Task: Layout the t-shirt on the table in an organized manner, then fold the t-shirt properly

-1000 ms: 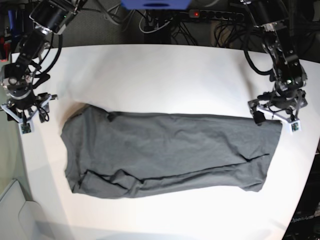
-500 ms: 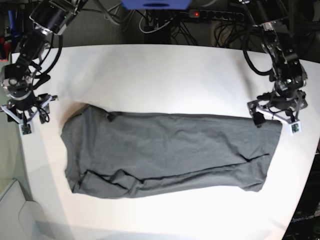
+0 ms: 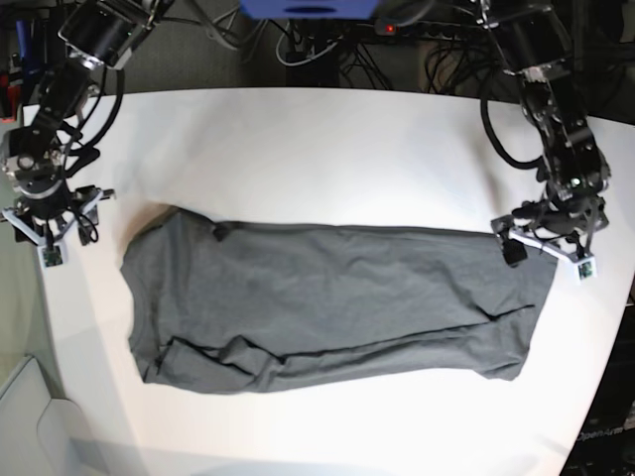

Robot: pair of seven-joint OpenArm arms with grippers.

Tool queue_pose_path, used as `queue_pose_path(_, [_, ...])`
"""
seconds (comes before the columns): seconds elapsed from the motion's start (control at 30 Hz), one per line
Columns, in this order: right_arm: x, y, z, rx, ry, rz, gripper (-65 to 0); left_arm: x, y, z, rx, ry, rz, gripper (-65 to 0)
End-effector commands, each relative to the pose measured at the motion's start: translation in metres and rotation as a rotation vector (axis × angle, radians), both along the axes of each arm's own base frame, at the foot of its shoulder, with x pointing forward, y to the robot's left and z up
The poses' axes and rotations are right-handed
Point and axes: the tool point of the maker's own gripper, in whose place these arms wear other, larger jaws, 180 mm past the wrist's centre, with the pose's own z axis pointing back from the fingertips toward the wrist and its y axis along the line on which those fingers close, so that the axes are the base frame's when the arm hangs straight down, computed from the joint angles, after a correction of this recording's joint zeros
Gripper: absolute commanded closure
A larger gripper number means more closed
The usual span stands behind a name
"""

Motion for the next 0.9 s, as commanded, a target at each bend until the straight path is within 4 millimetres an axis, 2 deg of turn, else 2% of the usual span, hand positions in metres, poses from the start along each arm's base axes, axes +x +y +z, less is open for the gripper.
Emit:
queue_pose_path(0.0, [0.009, -0.004, 0.018, -0.019, -0.060, 0.007, -37.7, 0.012, 0.013, 0.018, 0.032, -0.054, 0.018, -65.0])
queue_pose_path(0.27, [0.013, -0.001, 0.020, -0.029, -0.058, 0.028, -37.7, 0.028, 0.053, 0.018, 0.019, -0.101, 0.120, -65.0])
queue_pose_path(0.5, [0.016, 0.006, 0.020, -0.032, -0.057, 0.053, -37.7, 0.039, 0.051, -0.005, 0.001, -0.097, 0.117, -65.0])
queue_pose_path(0.7, [0.017, 0.007, 0.020, -0.032, -0.056, 0.054, -37.7, 0.040, 0.050, -0.035, -0.041, -0.054, 0.136, -65.0])
queue_pose_path(0.83, [0.018, 0.007, 0.021, -0.032, -0.059, 0.056, -37.7, 0.038, 0.049, -0.041, -0.044, -0.051, 0.138, -65.0])
queue_pose_path(0.87, [0.021, 0.008, 0.023, -0.032, -0.067, 0.057, -37.7, 0.037, 0.049, -0.042, -0.044, -0.048, 0.138, -62.6])
